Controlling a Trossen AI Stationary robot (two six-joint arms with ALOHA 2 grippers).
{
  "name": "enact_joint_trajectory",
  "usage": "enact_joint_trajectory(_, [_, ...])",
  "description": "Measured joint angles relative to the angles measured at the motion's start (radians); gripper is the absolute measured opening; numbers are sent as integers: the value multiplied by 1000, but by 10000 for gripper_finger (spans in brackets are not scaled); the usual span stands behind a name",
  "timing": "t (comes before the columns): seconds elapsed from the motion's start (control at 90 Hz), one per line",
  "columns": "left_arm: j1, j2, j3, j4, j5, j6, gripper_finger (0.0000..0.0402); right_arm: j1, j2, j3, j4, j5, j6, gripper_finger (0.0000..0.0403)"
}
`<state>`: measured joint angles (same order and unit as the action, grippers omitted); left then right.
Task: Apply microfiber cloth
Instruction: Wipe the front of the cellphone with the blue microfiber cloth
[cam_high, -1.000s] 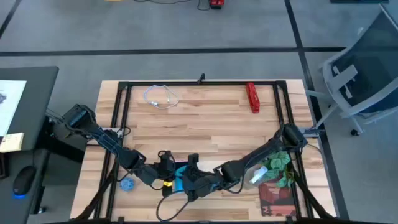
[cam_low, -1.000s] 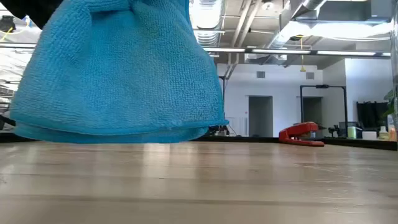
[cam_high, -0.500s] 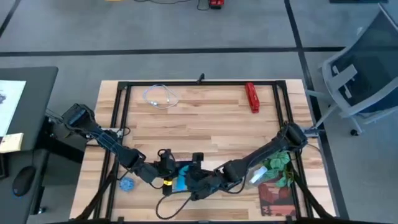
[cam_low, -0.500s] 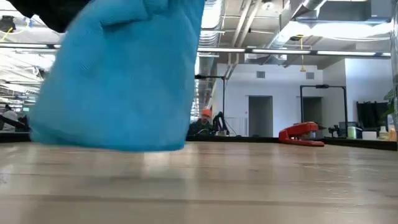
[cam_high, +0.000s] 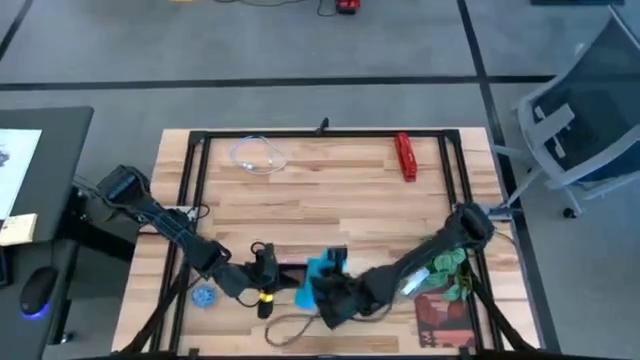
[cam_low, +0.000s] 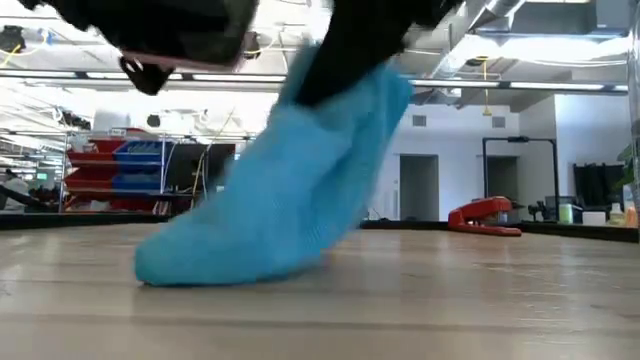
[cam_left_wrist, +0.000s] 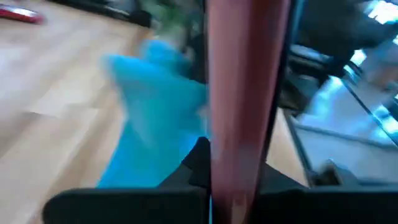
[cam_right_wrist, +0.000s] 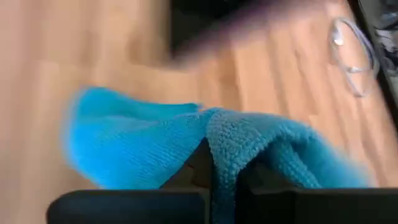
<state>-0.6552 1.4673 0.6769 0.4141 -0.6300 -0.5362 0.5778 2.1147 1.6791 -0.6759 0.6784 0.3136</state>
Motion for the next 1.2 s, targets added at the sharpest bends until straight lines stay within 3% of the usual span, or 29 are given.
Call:
enact_joint_trajectory(0.111, [5, 3, -1, -24, -13, -32, 4, 33, 4, 18, 16, -1, -4, 0])
enact_joint_trajectory(0.278, [22, 3, -2, -24, -29, -79, 4, 67, -10, 76, 84, 88, -73, 0])
enact_joint_trajectory(0.633, [28, 3, -3, -30, -30, -112, 4, 49, -19, 150, 347, 311, -583, 0])
enact_joint_trajectory(1.044, [25, 4, -7, 16, -4, -63, 4, -128, -20, 150, 464, 232, -835, 0])
enact_joint_trajectory(1.2, [22, 6, -7, -8, 16, -60, 4, -128, -20, 148, 431, 157, -746, 0])
